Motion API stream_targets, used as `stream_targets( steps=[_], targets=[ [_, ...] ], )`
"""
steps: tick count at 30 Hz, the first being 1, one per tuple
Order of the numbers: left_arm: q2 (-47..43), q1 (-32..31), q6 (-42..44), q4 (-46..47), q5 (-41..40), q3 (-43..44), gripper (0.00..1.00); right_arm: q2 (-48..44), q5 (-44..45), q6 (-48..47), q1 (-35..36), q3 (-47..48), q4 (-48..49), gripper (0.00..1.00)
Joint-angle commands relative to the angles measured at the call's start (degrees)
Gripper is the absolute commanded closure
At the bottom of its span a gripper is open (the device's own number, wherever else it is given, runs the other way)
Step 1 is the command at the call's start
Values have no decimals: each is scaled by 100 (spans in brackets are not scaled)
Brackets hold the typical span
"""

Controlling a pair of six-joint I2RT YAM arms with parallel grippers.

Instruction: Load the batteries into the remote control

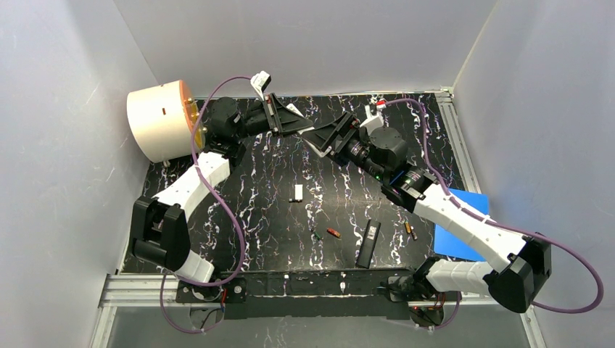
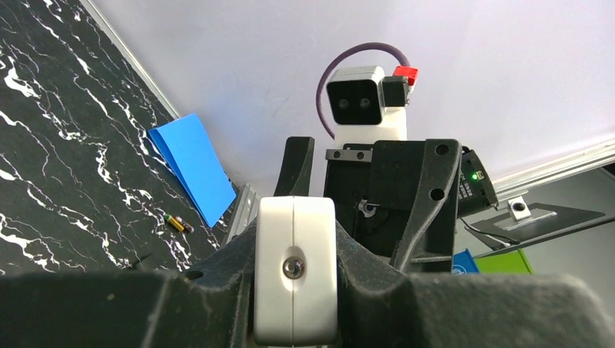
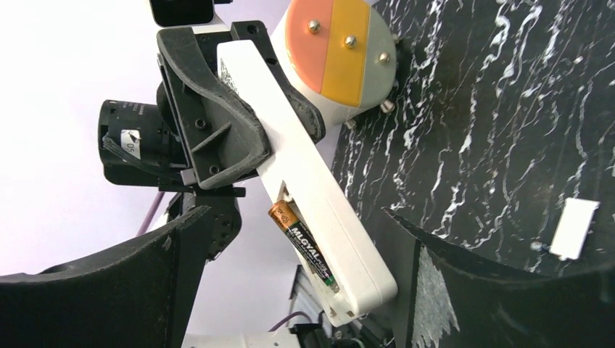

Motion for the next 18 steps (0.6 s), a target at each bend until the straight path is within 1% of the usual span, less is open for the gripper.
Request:
stream_targets(
  steps=[1, 3, 7, 12, 18],
  targets=[
    [-262, -15, 103, 155, -24, -80, 100, 60, -250, 407, -14, -47, 598, 15],
    [-234, -19, 111, 154, -17, -62, 100, 57, -239, 469, -21, -118, 651, 23],
    [-214, -16, 133, 155, 17, -22, 100, 56, -255, 574, -64, -212, 721, 33],
    [-217, -21, 144, 159, 99, -13, 100, 115, -344, 685, -136, -248, 792, 41],
    [-231, -21, 95, 155, 68, -33, 100, 144, -414, 640, -168, -340, 950, 54]
  ],
)
